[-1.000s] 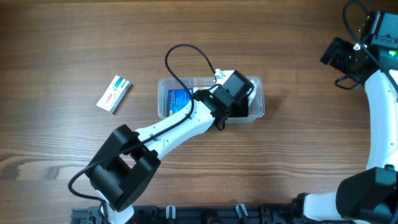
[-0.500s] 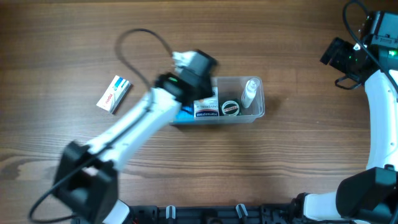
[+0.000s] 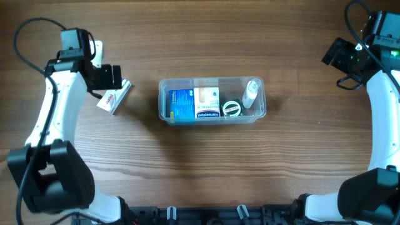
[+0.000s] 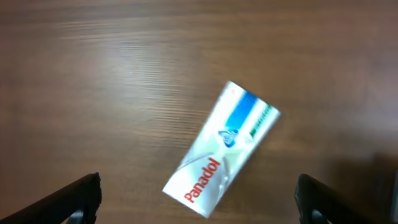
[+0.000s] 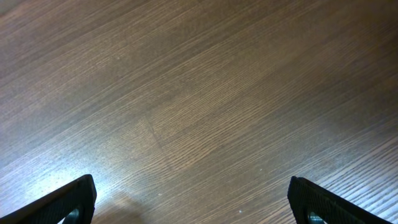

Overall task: Pack container
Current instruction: 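Move the left gripper to the white Panadol box and grasp it, then carry the Panadol box with the left gripper over the container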

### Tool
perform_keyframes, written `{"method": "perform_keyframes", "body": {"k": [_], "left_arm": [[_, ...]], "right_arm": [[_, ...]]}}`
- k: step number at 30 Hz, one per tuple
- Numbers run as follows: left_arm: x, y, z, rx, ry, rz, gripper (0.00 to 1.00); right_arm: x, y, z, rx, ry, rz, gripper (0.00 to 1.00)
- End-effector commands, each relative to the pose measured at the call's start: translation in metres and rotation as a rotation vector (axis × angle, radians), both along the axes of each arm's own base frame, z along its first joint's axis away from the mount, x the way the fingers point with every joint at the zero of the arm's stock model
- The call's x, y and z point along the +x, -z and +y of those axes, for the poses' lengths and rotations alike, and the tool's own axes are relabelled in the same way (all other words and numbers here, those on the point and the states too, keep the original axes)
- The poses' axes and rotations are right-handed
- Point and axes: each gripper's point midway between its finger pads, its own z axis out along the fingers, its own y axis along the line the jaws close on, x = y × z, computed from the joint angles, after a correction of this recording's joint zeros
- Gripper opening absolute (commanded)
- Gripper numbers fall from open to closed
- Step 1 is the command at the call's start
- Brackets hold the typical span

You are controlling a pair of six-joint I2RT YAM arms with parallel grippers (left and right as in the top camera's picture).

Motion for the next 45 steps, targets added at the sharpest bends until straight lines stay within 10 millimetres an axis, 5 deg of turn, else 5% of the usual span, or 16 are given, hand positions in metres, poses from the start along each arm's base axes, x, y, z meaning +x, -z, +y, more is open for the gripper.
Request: {"method": "perform_keyframes", "body": {"k": [1,14,20,22,27,30,33,36,42,45], "left_arm": [[-0.001,0.029,-0.03,-0.096,0.341,0.064,1.0],[-0.014,0.115,-0.019,-0.078,0.378,0.278,0.98],[-0.013,0.116,-0.013,-0.045,0.366,0.286,0.47],[-0.013,0.116,-0.013,-0.044,0.366,0.285,0.45],[0.003,0.093,-0.012,-0.022,0.37,0.218,0.43],[0.036,0.019,-0.024,0.045,0.404,0.022,0.35],[0.051,-0.062,-0.066,0.101,0.494,-0.191,0.36],[0.043,-0.1,-0.121,0.109,0.613,-0.295,0.37],[-0.01,-0.092,-0.233,0.034,0.901,-0.23,0.39],[-0.041,-0.081,-0.258,0.037,1.018,-0.152,0.4]], "right_arm": [[0.0,-0.011,0.001,0.003,0.007,-0.034,1.0],[0.0,-0.011,0.001,0.003,0.007,-0.034,1.0],[0.0,-0.011,0.001,0.003,0.007,-0.034,1.0],[0.0,-0.011,0.001,0.003,0.007,-0.034,1.0],[0.0,-0.011,0.001,0.003,0.007,-0.034,1.0],[0.0,-0.011,0.001,0.003,0.007,-0.034,1.0],[0.0,-0.011,0.001,0.003,0.007,-0.035,1.0],[0.0,-0.011,0.001,0.003,0.007,-0.035,1.0],[0.0,-0.011,0.001,0.003,0.007,-0.035,1.0],[0.0,-0.011,0.001,0.003,0.007,-0.035,1.0]]}}
